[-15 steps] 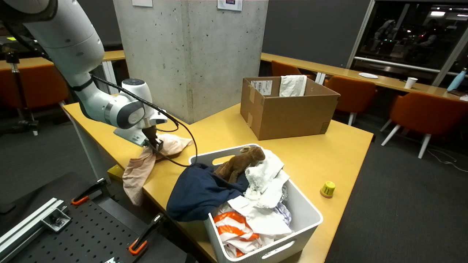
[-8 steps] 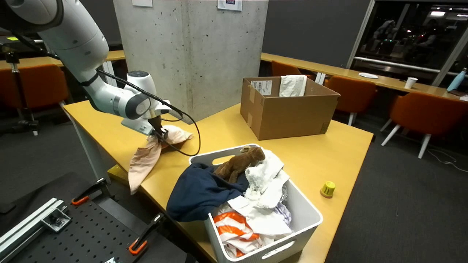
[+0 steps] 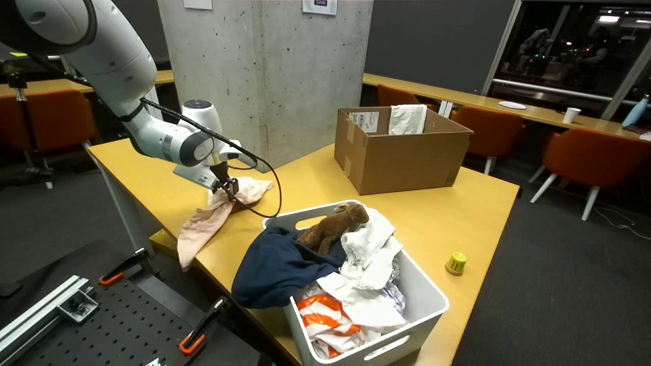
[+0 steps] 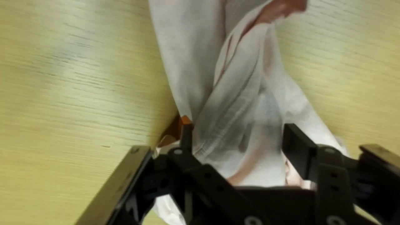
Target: Put the peach t-shirt over the radish then wrap the radish in the t-shirt and put the t-shirt in the white storage container.
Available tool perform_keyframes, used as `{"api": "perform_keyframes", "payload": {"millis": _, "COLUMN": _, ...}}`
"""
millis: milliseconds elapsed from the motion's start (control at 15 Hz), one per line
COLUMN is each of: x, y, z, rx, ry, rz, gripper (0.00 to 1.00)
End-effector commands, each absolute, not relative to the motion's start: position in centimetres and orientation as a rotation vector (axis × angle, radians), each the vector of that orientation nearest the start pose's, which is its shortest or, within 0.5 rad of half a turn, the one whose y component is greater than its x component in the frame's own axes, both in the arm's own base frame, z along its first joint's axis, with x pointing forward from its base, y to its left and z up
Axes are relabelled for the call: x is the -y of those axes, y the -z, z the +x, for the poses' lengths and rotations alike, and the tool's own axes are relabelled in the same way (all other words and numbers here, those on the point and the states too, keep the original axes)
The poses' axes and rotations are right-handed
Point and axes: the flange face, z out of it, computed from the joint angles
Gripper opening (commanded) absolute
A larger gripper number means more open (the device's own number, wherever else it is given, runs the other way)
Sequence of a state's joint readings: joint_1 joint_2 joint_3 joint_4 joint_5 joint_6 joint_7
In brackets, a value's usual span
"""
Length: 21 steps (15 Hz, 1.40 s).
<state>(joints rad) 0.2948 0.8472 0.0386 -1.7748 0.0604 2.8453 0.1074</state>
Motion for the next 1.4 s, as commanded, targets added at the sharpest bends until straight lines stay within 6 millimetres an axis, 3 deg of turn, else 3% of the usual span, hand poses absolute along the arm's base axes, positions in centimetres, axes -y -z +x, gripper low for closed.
{"api": "perform_keyframes", "payload": {"millis": 0, "x": -20.1, "y": -12.5, "z": 61.8, "rx": 0.23, "ry": 0.279, "rz": -3.051, "gripper": 1.0}}
{"api": "perform_keyframes", "payload": {"millis": 200, "x": -17.7, "y": -13.1, "z": 61.5, "rx": 0.191, "ry": 0.276, "rz": -3.06, "gripper": 1.0}}
{"api": "perform_keyframes", "payload": {"millis": 533, "x": -15.6, "y": -11.7, "z": 61.9, "rx": 0.145, "ry": 0.27, "rz": -3.053, "gripper": 1.0}}
{"api": "perform_keyframes", "payload": {"millis": 1000, "x": -16.6, "y": -12.9, "z": 64.2, "rx": 0.03, "ry": 0.441, "rz": -2.903, "gripper": 1.0}}
{"api": "perform_keyframes", "payload": {"millis": 1333, "x": -18.0, "y": -11.3, "z": 64.7, "rx": 0.008, "ry": 0.406, "rz": -2.845, "gripper": 1.0}}
